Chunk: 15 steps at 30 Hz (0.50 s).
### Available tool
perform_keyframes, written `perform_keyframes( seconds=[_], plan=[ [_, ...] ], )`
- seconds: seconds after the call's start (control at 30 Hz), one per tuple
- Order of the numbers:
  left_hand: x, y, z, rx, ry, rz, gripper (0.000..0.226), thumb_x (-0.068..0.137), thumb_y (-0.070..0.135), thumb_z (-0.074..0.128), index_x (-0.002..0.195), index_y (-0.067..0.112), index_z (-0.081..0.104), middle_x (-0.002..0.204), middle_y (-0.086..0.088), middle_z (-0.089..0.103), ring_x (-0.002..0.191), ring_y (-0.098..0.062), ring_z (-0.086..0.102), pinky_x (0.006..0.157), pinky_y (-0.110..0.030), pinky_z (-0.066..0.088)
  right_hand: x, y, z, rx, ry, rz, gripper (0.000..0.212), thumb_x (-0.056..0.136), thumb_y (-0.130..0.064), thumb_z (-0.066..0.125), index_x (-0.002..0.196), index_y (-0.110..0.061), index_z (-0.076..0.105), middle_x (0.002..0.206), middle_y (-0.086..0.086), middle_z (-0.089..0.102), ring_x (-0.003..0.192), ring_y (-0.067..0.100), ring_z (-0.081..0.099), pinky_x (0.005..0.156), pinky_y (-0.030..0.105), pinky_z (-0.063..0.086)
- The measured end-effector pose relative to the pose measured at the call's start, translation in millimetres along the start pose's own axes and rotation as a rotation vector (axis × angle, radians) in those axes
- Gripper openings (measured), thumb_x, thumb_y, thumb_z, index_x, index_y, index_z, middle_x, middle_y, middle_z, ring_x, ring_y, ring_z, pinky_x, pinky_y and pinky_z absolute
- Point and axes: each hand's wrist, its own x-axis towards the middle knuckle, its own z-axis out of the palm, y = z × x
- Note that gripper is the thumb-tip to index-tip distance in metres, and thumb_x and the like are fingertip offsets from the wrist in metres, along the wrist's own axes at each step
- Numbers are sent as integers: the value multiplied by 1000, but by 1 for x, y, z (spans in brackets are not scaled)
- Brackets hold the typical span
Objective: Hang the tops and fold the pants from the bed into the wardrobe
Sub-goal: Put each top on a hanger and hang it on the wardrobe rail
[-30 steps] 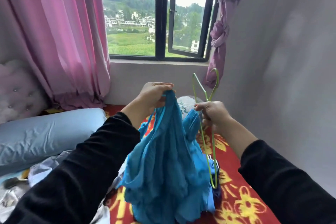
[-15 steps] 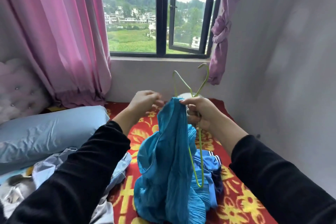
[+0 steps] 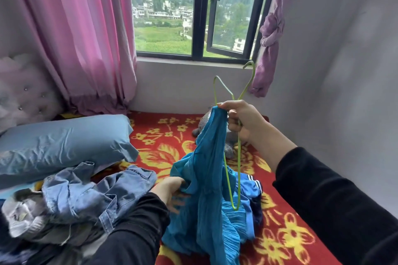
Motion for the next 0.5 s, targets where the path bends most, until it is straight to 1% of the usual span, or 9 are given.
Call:
perform_keyframes(
  seconds=[0.07,0.13,0.17,0.23,0.3,0.37,0.4,0.43,0.5],
  plan=[
    [9,15,-14,-148,95,102,9,92,15,46,87,11,52,74,-7,57,64,-23,56,66,-34,45,-1,-4,-10,-109,79,-27,18,74,-9,75,71,-10,58,50,-3,30,37,7,21,33,18,18],
    [3,46,-39,-285,193,242,12,92,17,43,92,14,55,77,-7,58,65,-23,57,59,-31,46,4,-8,-26,-237,189,-63,17,70,-10,80,72,-5,64,39,-7,36,30,5,29,33,19,25],
    [-4,65,-53,-338,217,310,13,93,19,44,93,16,56,81,-7,59,66,-23,57,56,-31,49,6,-10,-34,-284,246,-80,21,66,-13,82,76,-2,68,40,-5,42,33,7,36,36,22,33],
    [-26,104,-76,-404,231,426,15,94,23,45,101,17,57,90,-10,60,67,-25,59,45,-30,54,9,-15,-48,-327,333,-103,37,56,-20,86,84,0,72,60,5,56,50,16,50,47,31,45],
    [-57,136,-86,-431,195,511,14,97,22,45,105,16,55,82,-10,63,63,-24,61,36,-29,52,10,-26,-56,-346,372,-126,33,61,-17,83,85,2,69,71,9,58,59,22,53,50,31,44],
    [-92,163,-82,-428,133,613,10,97,18,45,93,16,53,58,-1,63,49,-16,64,36,-26,51,12,-39,-58,-350,392,-185,20,68,-9,75,80,1,62,68,7,51,57,20,49,47,27,38],
    [-111,173,-77,-419,108,661,12,96,14,46,86,15,53,51,2,60,43,-12,63,37,-24,51,12,-46,-58,-362,410,-229,15,69,-7,72,78,-2,60,67,7,47,56,19,46,46,27,36],
    [-125,182,-73,-401,97,709,14,94,11,48,81,14,52,52,3,58,40,-10,62,38,-22,51,12,-52,-57,-383,432,-280,13,68,-7,70,76,-4,60,67,7,45,57,19,45,47,28,35],
    [-147,192,-70,-334,131,783,12,89,5,53,79,11,53,61,-1,60,44,-11,63,45,-22,54,9,-65,-57,-445,447,-363,10,69,-8,69,74,-3,62,67,8,47,60,20,46,50,30,37]
  ],
)
